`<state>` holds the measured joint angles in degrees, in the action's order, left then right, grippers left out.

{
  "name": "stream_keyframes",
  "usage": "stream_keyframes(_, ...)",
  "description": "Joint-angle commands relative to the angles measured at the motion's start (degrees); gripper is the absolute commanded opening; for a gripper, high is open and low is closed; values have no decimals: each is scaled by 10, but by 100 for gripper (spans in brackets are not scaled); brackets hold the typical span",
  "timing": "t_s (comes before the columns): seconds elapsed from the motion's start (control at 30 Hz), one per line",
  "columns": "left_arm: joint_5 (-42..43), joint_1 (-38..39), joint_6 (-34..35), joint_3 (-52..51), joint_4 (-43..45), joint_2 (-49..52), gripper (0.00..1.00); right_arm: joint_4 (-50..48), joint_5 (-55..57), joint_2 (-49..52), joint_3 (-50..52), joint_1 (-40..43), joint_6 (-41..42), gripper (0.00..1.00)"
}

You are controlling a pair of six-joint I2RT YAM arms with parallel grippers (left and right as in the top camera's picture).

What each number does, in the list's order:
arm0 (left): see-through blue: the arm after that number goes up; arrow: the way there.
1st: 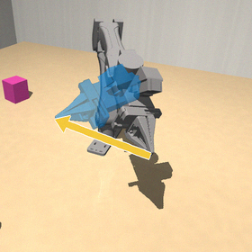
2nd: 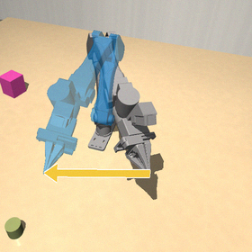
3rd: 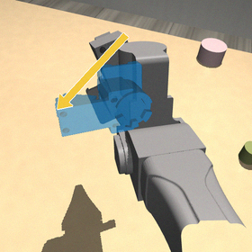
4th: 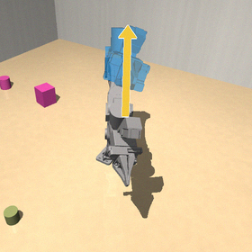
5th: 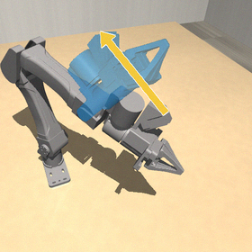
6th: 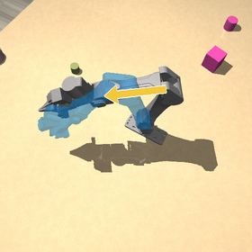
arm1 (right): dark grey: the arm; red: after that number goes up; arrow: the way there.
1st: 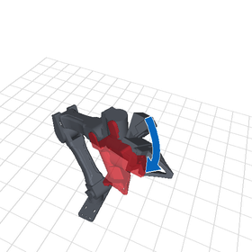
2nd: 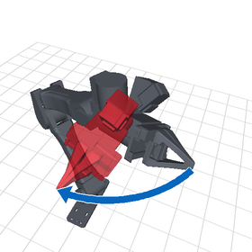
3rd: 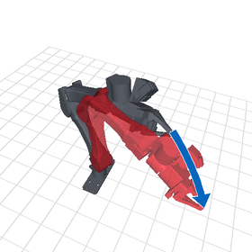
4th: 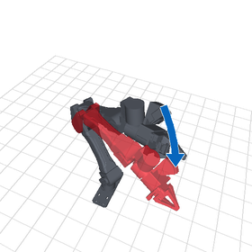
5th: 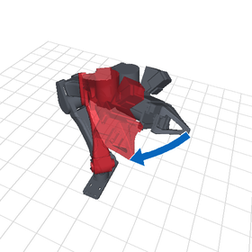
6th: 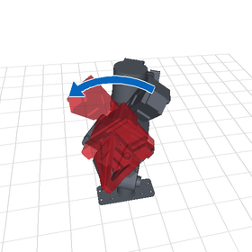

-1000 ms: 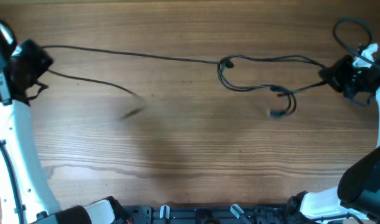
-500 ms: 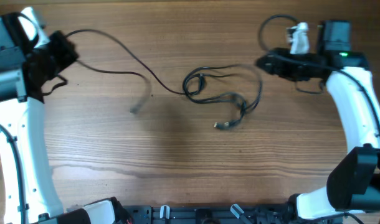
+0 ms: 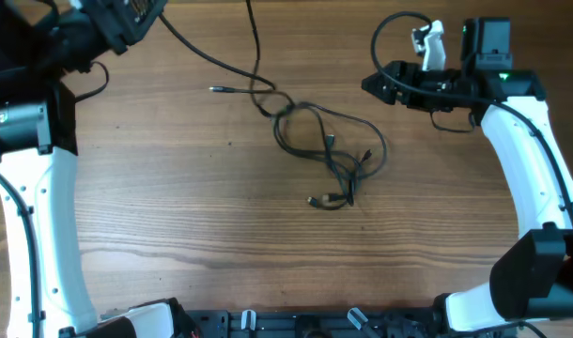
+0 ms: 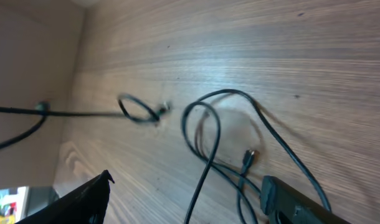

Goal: Untangle cables

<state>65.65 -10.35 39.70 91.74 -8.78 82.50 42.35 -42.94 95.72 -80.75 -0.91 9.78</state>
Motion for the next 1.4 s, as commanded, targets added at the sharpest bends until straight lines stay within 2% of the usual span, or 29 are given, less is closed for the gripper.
stream_keyframes(0.0,81,-2,162,7,2,-1,4,-2,-22,-12,-14,-23,-5,78)
stream_keyframes(0.07,83,4,158,7,-61,-1,4,-9,-20,-12,-14,-50,-19,78)
stream_keyframes(0.17,54,7,61,7,-197,-1,4,-29,-22,-14,-16,-78,-18,77)
stream_keyframes(0.23,-27,16,-13,7,-330,-1,4,-33,-22,-16,-24,-88,-18,76)
stream_keyframes(0.3,-101,34,-63,7,-396,-1,4,-33,-22,-19,-35,-89,-5,76)
stream_keyframes(0.37,-160,66,-87,7,-426,-1,4,-33,-39,-23,-49,-89,-1,76)
stream_keyframes(0.6,-315,207,-111,7,-428,0,4,-40,-52,-37,-52,-127,19,73)
stream_keyframes(0.7,-300,238,-141,7,-426,0,4,-56,-56,-39,-52,-154,-39,74)
stream_keyframes(0.83,-216,233,-157,7,-423,0,4,-80,-101,-40,-52,-167,-133,75)
stream_keyframes(1.03,-123,228,-157,7,-419,0,4,-108,-133,-40,-52,-176,-176,73)
stream_keyframes(1.2,-37,228,-153,7,-419,0,4,-171,-90,-40,-52,-181,-153,57)
stream_keyframes(1.33,-24,228,-153,7,-419,0,4,-192,-59,-40,-52,-180,-138,39)
stream_keyframes(1.37,-24,228,-153,7,-419,0,4,-198,-59,-40,-52,-180,-136,39)
